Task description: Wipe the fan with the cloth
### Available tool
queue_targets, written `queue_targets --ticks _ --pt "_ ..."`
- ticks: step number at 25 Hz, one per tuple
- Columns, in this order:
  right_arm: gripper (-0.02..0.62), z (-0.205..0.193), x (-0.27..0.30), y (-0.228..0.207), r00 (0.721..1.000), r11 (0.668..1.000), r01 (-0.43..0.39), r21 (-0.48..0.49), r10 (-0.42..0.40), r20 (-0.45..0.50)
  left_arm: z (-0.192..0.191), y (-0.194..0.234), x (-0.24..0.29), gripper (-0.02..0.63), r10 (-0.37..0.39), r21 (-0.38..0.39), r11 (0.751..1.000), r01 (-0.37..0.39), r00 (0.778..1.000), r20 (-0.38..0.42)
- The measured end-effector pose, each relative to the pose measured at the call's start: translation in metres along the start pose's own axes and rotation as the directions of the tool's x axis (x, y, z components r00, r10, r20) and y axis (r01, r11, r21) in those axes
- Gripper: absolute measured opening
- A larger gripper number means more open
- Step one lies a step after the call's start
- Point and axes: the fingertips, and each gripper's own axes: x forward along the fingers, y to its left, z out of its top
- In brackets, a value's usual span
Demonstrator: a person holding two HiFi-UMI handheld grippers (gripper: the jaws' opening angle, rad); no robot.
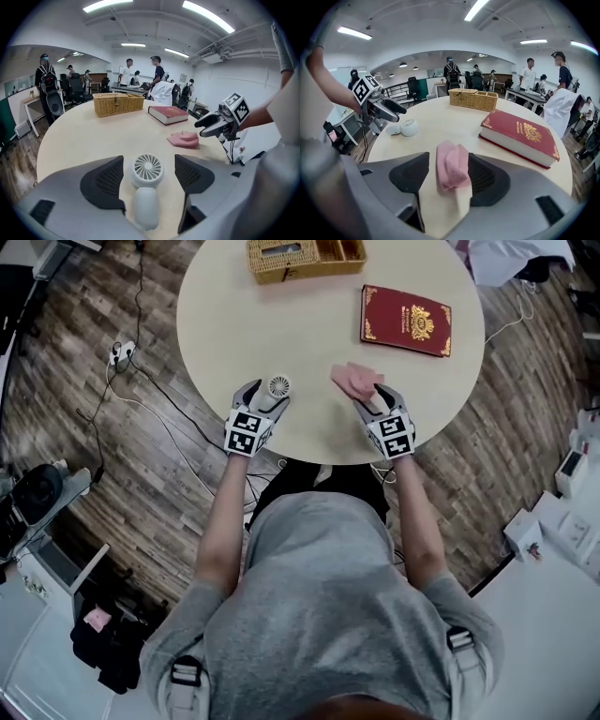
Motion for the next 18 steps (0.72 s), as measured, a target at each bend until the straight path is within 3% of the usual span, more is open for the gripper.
queue_targets --ticks 10,18 --pt "0.276 -0.020 0.044 -0.016 0.995 0.999 -0.015 0.034 0.019 -0.098 -0.032 0.013 0.039 0.360 0.003 0.086 0.996 0.009 0.990 -0.141" --pt "0.270 -0.030 0.063 -0.015 0.990 0.999 -0.037 0.014 0.038 -0.132 -0.032 0.010 0.057 0.362 0.002 0.131 0.991 0.019 0.987 -0.161"
